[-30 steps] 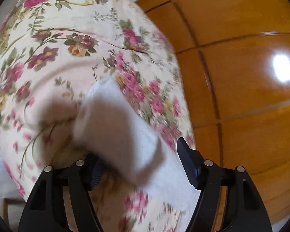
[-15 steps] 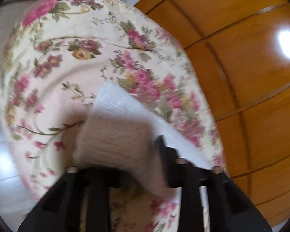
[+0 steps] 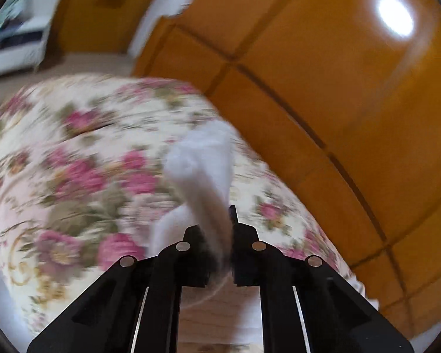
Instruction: Fold small clothes
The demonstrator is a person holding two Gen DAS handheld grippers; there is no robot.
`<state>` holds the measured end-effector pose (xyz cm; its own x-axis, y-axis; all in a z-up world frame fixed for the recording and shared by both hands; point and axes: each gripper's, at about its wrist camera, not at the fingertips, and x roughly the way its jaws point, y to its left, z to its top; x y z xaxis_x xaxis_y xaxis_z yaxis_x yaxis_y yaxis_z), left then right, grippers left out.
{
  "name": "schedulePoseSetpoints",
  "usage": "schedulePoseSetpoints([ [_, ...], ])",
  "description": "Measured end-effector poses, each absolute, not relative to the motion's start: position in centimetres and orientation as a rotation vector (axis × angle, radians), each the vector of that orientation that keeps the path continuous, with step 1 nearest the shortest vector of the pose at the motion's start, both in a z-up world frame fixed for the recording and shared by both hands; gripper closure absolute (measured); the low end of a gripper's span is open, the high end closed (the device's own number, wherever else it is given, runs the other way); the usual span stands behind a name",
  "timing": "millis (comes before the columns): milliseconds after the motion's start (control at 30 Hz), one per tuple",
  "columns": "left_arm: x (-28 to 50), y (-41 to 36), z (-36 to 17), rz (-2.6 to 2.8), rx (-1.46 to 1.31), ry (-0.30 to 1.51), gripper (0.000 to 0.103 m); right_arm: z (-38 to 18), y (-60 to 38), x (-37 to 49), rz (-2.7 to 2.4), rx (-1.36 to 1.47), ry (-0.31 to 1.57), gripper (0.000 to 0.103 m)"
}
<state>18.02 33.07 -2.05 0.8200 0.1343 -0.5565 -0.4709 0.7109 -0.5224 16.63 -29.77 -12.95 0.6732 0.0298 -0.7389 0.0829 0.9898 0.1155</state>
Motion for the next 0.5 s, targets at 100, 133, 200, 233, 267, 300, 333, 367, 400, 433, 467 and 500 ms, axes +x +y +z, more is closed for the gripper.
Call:
schedulePoseSetpoints([
  [100,20.9,29.0,-1.1,0.271,-0.656,0.527,0.094,-12.9,-29.8,16.6,-0.031,0.144,0.832,0.012],
  [133,21.7,27.8,-1.0,0.248,-0.643,0.538,0.094,-12.9,-29.8,16.6,-0.031,0.143,0.833,0.012],
  [200,23.6,24.3,-1.0,0.195,-0.587,0.564,0.096,-12.9,-29.8,16.6,-0.03,0.144,0.832,0.012],
  [233,24.1,22.9,-0.9,0.179,-0.556,0.572,0.096,-12.9,-29.8,16.7,-0.029,0.146,0.831,0.012],
  [267,24.5,21.1,-0.7,0.161,-0.517,0.582,0.096,-13.0,-29.8,16.6,-0.029,0.146,0.832,0.012],
  [300,25.1,19.1,-0.7,0.14,-0.477,0.594,0.096,-12.9,-29.8,16.6,-0.027,0.15,0.831,0.012],
  [333,25.6,17.4,-0.7,0.117,-0.45,0.603,0.096,-12.9,-29.8,16.6,-0.025,0.155,0.83,0.012],
  [367,26.0,15.9,-0.9,0.093,-0.431,0.611,0.096,-12.9,-29.8,16.7,-0.022,0.16,0.831,0.012],
  [400,26.5,13.8,-1.1,0.062,-0.408,0.622,0.096,-12.9,-29.9,16.7,-0.021,0.162,0.831,0.012],
  [433,26.8,12.3,-1.3,0.04,-0.393,0.629,0.096,-12.9,-29.9,16.7,-0.021,0.163,0.83,0.012],
  [467,27.0,10.9,-1.5,0.016,-0.38,0.635,0.096,-12.9,-29.8,16.7,-0.021,0.163,0.83,0.012],
  [500,27.2,9.1,-1.7,-0.014,-0.363,0.64,0.096,-12.8,-29.7,16.8,-0.022,0.162,0.829,0.012],
])
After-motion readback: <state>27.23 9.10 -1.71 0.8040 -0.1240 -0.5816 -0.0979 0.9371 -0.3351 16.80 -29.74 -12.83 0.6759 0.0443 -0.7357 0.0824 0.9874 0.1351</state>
